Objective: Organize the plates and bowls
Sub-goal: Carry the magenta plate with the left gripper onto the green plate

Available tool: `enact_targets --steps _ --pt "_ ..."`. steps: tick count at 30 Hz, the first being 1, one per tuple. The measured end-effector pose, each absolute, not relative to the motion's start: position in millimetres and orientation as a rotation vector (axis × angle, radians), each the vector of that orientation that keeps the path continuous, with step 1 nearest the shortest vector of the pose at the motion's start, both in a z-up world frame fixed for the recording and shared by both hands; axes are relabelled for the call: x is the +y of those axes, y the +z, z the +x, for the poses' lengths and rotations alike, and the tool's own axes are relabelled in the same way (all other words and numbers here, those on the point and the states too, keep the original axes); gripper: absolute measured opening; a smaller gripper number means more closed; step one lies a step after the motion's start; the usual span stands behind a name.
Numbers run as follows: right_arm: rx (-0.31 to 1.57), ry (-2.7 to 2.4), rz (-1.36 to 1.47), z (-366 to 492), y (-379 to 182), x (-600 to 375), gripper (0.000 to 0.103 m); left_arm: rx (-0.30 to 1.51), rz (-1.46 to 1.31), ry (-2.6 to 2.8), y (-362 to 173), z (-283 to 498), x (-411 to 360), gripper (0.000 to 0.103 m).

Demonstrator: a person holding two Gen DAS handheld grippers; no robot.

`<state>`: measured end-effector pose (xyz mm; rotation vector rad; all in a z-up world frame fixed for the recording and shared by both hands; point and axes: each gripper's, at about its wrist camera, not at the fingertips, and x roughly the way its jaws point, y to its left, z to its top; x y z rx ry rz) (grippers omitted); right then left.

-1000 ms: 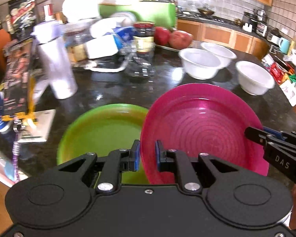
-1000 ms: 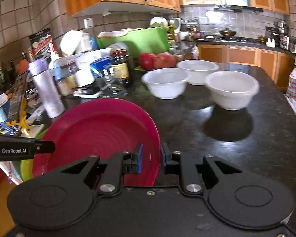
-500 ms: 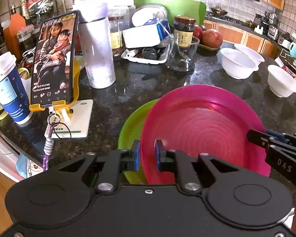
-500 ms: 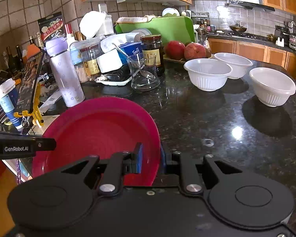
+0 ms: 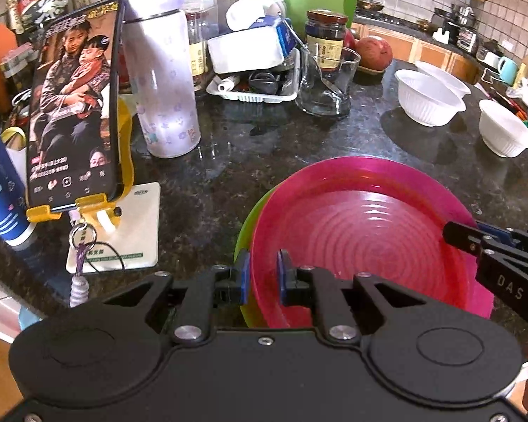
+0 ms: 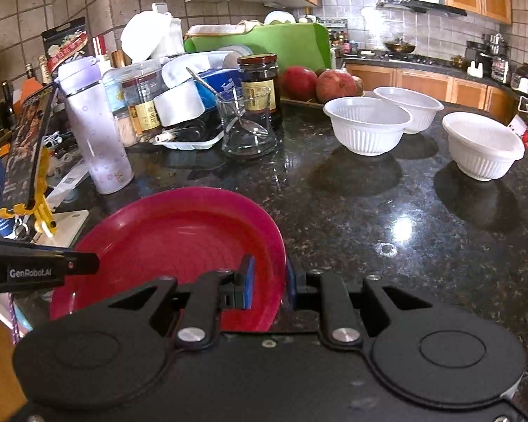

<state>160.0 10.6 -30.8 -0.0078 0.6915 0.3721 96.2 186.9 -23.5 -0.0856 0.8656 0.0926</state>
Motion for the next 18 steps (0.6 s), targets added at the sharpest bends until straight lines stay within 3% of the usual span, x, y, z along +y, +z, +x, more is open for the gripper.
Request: enact_targets --steps 5,10,18 --pt "0.696 0.362 -0.002 161.5 -30.7 13.5 0.023 0.868 -0.101 0.058 -22.0 97.5 194.3 0.02" --pt "0.701 0.384 0.005 159.6 -30.2 16.3 0.038 0.866 -0.109 0.039 -20.2 94.8 198.0 0.023" --pt "0.696 0.383 0.005 155.8 -30.9 18.0 0.04 0.859 -0.128 0.027 -16.3 85.0 202.2 0.029"
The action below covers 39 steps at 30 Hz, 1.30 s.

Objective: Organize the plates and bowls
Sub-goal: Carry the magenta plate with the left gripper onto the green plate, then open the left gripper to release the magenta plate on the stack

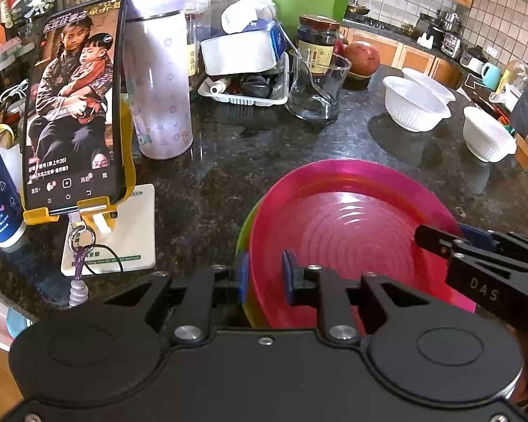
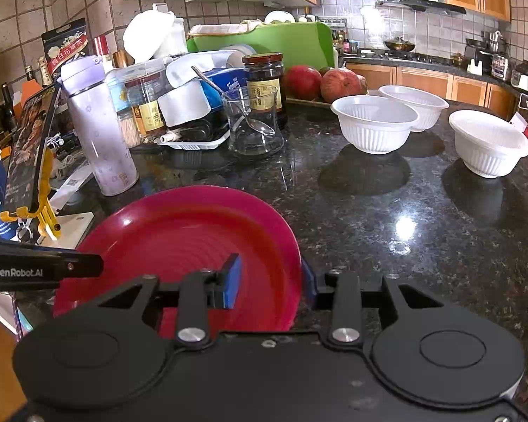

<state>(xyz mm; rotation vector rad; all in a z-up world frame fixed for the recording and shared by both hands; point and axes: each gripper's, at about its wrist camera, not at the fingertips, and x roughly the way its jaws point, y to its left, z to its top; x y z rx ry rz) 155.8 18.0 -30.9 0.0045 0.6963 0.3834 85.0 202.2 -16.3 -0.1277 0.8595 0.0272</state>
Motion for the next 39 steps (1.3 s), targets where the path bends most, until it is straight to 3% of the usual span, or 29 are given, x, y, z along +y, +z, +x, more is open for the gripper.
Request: enact_targets --steps 6,9,27,31,39 --pt "0.679 0.401 0.009 151.6 -29.2 16.9 0.04 0.851 -0.116 0.043 -13.9 81.6 201.4 0.03" --pt "0.669 0.399 0.004 149.8 -28.1 17.3 0.041 0.842 -0.106 0.05 -13.2 81.2 200.2 0.039" --pt "0.627 0.338 0.037 119.7 -16.3 -3.3 0.043 0.798 -0.064 0.026 -4.2 66.7 182.4 0.041" --pt "0.621 0.323 0.061 111.3 -16.3 -11.5 0.051 0.803 -0.043 0.039 -4.6 66.0 173.2 0.057" --pt "0.573 0.322 0.048 101.0 -14.8 -34.5 0.06 0.786 -0.012 0.085 -1.4 61.4 151.8 0.066"
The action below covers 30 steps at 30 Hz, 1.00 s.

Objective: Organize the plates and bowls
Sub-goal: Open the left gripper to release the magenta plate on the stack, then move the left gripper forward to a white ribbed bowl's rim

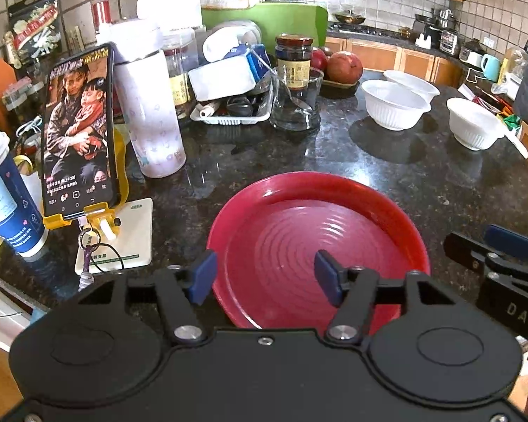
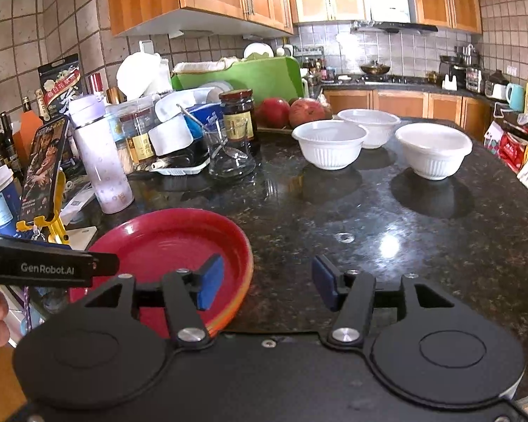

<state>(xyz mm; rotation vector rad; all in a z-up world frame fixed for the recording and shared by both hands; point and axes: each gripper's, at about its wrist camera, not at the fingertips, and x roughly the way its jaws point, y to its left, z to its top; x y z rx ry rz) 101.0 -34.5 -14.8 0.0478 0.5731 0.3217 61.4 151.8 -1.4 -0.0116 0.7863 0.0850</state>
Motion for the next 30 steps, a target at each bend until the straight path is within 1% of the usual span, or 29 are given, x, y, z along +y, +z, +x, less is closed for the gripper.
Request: enact_targets --steps 2,4,8,10,12,15,21,30 --pt "0.558 0.326 0.048 98.9 -13.5 -44.8 0.061 0.781 -0.003 0.099 0.4 61.2 143.1 0.066" --pt "0.55 0.338 0.052 97.4 -12.0 -58.0 0.071 0.782 0.011 0.113 1.8 61.8 131.5 0.067" --pt "0.551 0.351 0.08 95.9 -8.5 -88.8 0.075 0.792 0.039 0.119 3.6 62.1 103.8 0.067" --pt "0.551 0.354 0.096 95.9 -7.1 -105.9 0.081 0.791 0.053 0.114 4.4 62.2 87.5 0.067" --pt "0.55 0.356 0.111 95.5 -6.1 -122.2 0.081 0.79 0.055 0.115 5.7 63.2 73.3 0.067" --pt "0.559 0.36 0.136 97.1 -6.2 -148.8 0.086 0.797 0.042 0.104 7.9 65.1 51.8 0.067" --pt "0.57 0.336 0.164 104.9 -9.5 -196.6 0.086 0.818 0.039 0.057 6.4 71.4 8.2 0.067" --pt "0.575 0.297 0.296 121.4 -17.2 -265.1 0.086 0.827 0.077 0.051 0.4 87.6 -48.0 0.067"
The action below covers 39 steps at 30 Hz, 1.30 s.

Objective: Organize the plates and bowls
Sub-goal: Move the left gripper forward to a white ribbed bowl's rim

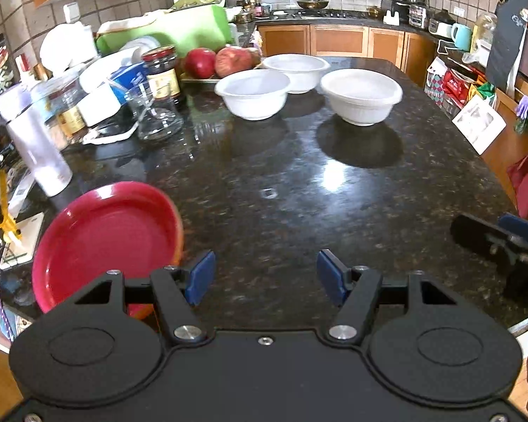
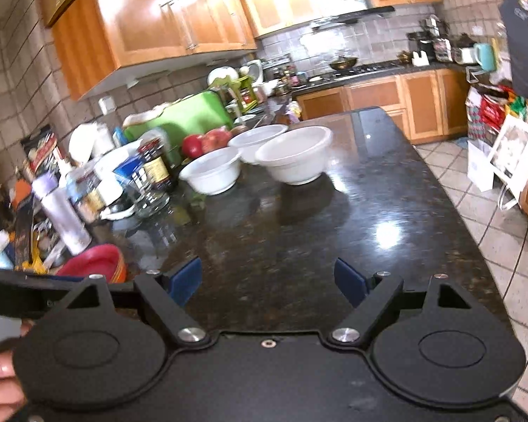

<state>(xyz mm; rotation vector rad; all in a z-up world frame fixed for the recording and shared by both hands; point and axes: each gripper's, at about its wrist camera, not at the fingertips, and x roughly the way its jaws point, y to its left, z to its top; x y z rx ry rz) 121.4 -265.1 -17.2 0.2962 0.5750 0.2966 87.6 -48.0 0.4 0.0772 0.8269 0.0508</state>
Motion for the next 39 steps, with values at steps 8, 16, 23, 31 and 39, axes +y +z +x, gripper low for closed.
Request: enact_targets --steps 8,16,23,31,39 --pt "0.582 0.277 0.282 155.9 -12.1 -279.5 0.086 0.888 0.004 -0.003 5.2 123.2 -54.6 0.067" --pt "0.504 0.198 0.191 191.9 17.4 -274.1 0.086 0.887 0.044 -0.052 26.6 180.7 -49.7 0.067" --pt "0.486 0.109 0.181 230.8 36.6 -264.0 0.086 0.852 0.102 -0.117 35.0 223.8 -44.0 0.067" --pt "0.48 0.043 0.199 256.3 42.3 -251.0 0.086 0.885 0.102 -0.258 39.3 258.2 -41.2 0.066" --pt "0.476 0.107 0.148 284.3 45.7 -245.7 0.079 0.941 0.07 -0.284 37.8 290.6 -49.3 0.066"
